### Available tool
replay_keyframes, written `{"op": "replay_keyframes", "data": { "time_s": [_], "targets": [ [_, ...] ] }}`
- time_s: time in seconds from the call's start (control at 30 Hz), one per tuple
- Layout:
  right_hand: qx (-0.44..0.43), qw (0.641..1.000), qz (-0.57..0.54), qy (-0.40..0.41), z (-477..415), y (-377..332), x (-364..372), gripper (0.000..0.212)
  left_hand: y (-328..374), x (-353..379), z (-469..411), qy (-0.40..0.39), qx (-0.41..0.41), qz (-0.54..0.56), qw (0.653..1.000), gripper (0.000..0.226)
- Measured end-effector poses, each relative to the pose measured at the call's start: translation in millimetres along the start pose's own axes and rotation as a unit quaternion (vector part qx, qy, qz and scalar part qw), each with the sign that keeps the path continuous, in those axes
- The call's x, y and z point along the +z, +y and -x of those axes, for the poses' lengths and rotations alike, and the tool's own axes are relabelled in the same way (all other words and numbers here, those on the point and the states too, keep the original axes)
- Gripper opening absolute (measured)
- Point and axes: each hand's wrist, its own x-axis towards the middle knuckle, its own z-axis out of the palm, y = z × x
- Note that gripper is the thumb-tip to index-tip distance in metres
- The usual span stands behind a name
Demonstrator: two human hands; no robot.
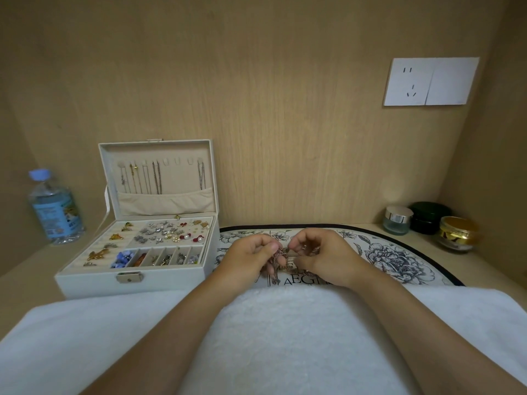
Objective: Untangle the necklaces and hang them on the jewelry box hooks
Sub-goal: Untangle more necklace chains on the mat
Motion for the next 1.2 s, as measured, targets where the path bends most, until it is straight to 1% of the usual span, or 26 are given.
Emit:
{"op": "replay_keyframes", "data": {
  "time_s": [0.03,0.07,0.13,0.17,0.2,0.33,0.47,0.57,0.67,0.73,0.77,0.83,0.9,0.97,1.0,1.07,1.1,1.2],
  "targets": [
    [-0.005,1.000,-0.022,-0.004,1.8,-3.3,0.4,0.015,0.1,0.3,-0.1,0.000,0.001,0.001,1.000,0.014],
    [-0.003,0.999,-0.045,-0.017,3.8,-6.6,1.4,0.018,0.5,0.6,0.3,0.002,0.002,-0.001,1.000,0.015],
    [0.005,0.998,-0.053,-0.041,6.0,-8.9,4.6,0.038,1.5,1.2,1.6,0.004,0.002,-0.004,1.000,0.015],
    [0.007,0.998,-0.042,-0.048,6.4,-9.2,6.4,0.043,2.3,1.9,2.3,0.000,0.000,-0.001,1.000,0.015],
    [0.005,0.998,-0.042,-0.053,6.7,-9.9,7.5,0.044,2.3,2.5,2.5,-0.007,-0.002,0.002,1.000,0.015],
    [0.014,0.992,-0.093,-0.086,8.3,-13.2,6.1,0.041,5.4,3.5,3.4,-0.007,-0.022,0.022,0.999,0.016],
    [0.032,0.987,-0.142,-0.062,8.4,-13.9,5.0,0.024,8.5,1.1,5.0,-0.004,-0.049,0.048,0.998,0.017],
    [0.049,0.987,-0.147,-0.038,7.7,-11.8,4.7,0.021,7.9,0.7,3.3,0.021,-0.063,0.059,0.996,0.017],
    [0.053,0.989,-0.133,-0.022,7.4,-12.1,2.9,0.019,5.1,-0.2,2.7,0.038,-0.051,0.004,0.998,0.014],
    [0.042,0.989,-0.141,-0.023,8.4,-13.0,1.7,0.019,2.1,-1.6,3.6,0.018,-0.015,-0.029,0.999,0.011],
    [0.034,0.988,-0.147,-0.025,8.8,-13.3,1.6,0.019,1.2,-2.3,4.8,0.008,0.008,-0.063,0.998,0.008],
    [0.029,0.987,-0.157,-0.024,8.4,-13.2,3.0,0.020,-2.2,-2.9,5.2,-0.003,0.042,-0.154,0.987,0.005],
    [0.033,0.985,-0.167,-0.010,7.0,-12.6,4.8,0.022,-7.7,-4.9,3.5,-0.006,0.064,-0.229,0.971,0.018],
    [0.030,0.982,-0.185,0.006,5.8,-13.4,5.1,0.024,-11.2,-5.5,2.1,0.005,0.097,-0.280,0.955,0.018],
    [0.026,0.980,-0.197,0.010,5.8,-14.3,4.8,0.027,-11.2,-4.9,2.1,0.015,0.115,-0.286,0.951,0.016],
    [0.022,0.974,-0.224,0.013,5.9,-15.8,4.3,0.030,-8.6,-2.0,2.2,0.046,0.134,-0.251,0.958,0.016],
    [0.021,0.974,-0.227,0.014,6.1,-16.1,4.1,0.030,-5.9,0.4,3.0,0.069,0.127,-0.214,0.966,0.016],
    [0.023,0.977,-0.213,0.013,6.5,-15.6,4.3,0.026,3.3,5.4,2.9,0.121,0.052,-0.081,0.988,0.022]
  ]
}}
